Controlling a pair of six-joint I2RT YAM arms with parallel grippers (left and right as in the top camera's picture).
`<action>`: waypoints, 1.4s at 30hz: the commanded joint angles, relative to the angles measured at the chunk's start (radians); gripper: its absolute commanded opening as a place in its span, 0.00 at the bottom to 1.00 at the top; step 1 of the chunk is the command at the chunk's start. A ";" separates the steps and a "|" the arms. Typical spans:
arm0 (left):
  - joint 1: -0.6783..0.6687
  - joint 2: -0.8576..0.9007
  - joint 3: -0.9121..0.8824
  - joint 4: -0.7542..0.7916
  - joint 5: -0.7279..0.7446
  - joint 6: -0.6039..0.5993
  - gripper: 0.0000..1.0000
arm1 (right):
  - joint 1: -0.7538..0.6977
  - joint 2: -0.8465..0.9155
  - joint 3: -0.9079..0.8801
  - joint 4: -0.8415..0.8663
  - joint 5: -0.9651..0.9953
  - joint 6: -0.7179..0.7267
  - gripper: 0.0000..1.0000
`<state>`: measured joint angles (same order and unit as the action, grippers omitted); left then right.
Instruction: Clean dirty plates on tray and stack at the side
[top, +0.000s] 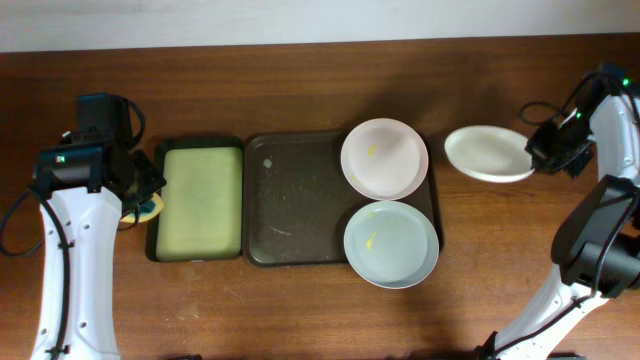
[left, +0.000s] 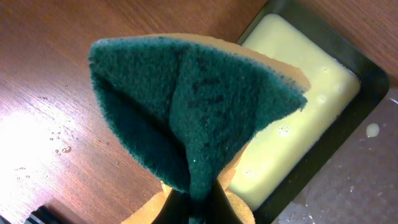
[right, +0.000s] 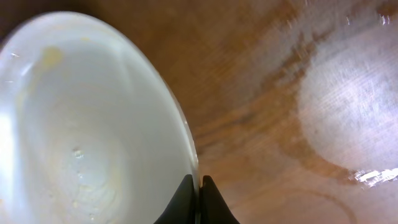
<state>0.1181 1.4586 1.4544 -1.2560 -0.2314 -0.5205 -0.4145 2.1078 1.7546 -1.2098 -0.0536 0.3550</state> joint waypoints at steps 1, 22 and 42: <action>-0.002 -0.004 0.000 0.003 0.004 0.002 0.00 | 0.008 -0.008 -0.070 0.050 0.066 -0.011 0.13; -0.060 -0.004 0.000 0.009 0.008 0.044 0.00 | 0.483 -0.008 -0.082 0.008 -0.041 -0.147 0.48; -0.060 -0.004 0.000 0.038 0.164 0.188 0.00 | 0.797 -0.008 -0.210 0.353 -0.124 -0.199 0.06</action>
<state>0.0616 1.4586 1.4544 -1.2350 -0.1547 -0.4305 0.3298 2.1086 1.5223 -0.8528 -0.3599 0.1493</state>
